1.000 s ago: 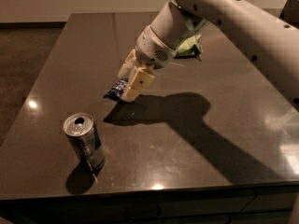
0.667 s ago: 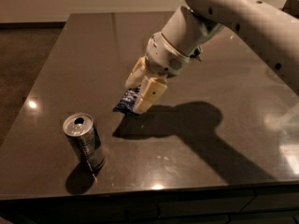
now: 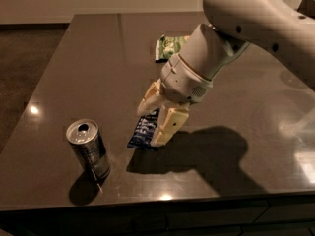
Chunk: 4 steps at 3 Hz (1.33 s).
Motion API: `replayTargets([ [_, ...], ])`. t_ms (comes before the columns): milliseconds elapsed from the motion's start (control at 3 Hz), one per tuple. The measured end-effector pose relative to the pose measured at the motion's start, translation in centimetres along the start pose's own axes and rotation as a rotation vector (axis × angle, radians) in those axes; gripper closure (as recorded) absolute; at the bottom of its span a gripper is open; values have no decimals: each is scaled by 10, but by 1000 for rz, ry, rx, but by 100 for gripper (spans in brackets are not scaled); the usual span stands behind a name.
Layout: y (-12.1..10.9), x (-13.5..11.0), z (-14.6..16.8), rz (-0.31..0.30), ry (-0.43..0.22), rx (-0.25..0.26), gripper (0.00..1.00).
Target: Move rxbar blueberry near redbull can
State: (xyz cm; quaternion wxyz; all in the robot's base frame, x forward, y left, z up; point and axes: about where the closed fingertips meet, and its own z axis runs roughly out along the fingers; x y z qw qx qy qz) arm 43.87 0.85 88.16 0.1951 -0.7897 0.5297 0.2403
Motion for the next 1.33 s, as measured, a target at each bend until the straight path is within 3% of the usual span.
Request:
replayTargets([
  [333,22,-12,11,-26,10,-27,43],
  [1000,32,-18,21,-37,18,-53,0],
  [1333,32,-18,21,-37,18,-53,0],
])
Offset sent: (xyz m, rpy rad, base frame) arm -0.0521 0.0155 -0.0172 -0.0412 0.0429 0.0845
